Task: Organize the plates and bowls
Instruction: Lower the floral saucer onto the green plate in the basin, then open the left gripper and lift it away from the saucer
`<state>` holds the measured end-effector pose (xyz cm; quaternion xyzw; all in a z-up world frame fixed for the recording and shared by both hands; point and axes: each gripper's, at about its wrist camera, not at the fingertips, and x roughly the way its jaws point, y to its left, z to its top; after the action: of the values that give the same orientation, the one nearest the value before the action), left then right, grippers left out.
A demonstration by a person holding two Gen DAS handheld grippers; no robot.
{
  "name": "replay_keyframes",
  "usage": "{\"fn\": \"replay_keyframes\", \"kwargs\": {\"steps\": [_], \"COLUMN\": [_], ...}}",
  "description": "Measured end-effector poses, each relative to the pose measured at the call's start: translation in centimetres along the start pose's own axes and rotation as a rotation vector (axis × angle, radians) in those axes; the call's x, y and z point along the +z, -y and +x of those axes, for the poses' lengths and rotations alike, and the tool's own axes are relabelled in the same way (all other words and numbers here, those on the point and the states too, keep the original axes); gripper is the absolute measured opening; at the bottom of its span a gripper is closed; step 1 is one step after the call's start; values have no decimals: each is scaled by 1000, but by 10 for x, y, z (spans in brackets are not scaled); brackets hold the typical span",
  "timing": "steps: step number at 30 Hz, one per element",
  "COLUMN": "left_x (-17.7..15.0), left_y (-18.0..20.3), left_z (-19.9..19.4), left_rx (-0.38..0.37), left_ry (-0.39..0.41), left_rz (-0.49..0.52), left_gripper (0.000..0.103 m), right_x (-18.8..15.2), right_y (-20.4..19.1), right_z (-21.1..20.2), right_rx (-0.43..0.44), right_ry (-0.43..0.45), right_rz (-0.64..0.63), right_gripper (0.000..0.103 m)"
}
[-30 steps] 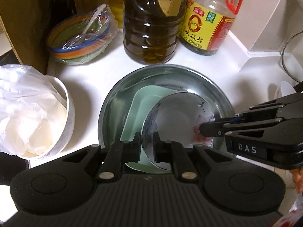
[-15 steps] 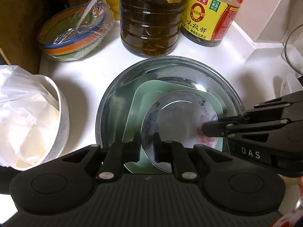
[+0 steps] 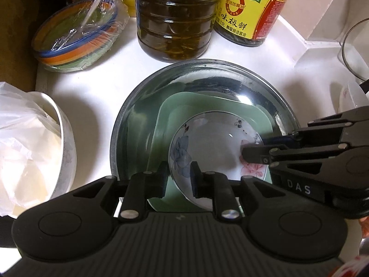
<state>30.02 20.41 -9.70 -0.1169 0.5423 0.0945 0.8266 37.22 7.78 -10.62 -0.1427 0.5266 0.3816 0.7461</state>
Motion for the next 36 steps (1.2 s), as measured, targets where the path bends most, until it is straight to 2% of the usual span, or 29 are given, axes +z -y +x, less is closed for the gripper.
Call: {"fn": "replay_keyframes", "kwargs": {"steps": [2, 7, 10, 14, 18, 25, 36], "left_x": [0, 0, 0, -1, -1, -7, -25], "left_y": [0, -2, -2, 0, -3, -2, 31], "left_z": [0, -5, -12, -25, -38, -60, -80], "left_rx": [-2, -7, -4, 13, 4, 5, -91], "left_ry": [-3, 9, 31, 79, 116, 167, 200], "left_rz": [8, 16, 30, 65, 76, 133, 303], "left_gripper": [24, 27, 33, 35, 37, 38, 38], "right_x": [0, -1, -3, -5, -9, -23, -73], "right_y": [-1, -2, -1, -2, -3, -3, -1], "right_z": [0, -2, -6, -16, -27, -58, -106], "right_rx": [-5, -30, -32, -34, -34, -44, -98], "right_ry": [1, 15, 33, 62, 103, 180, 288], "right_rz": [3, 13, 29, 55, 95, 186, 353], "right_gripper": [12, 17, 26, 43, 50, 54, 54]}}
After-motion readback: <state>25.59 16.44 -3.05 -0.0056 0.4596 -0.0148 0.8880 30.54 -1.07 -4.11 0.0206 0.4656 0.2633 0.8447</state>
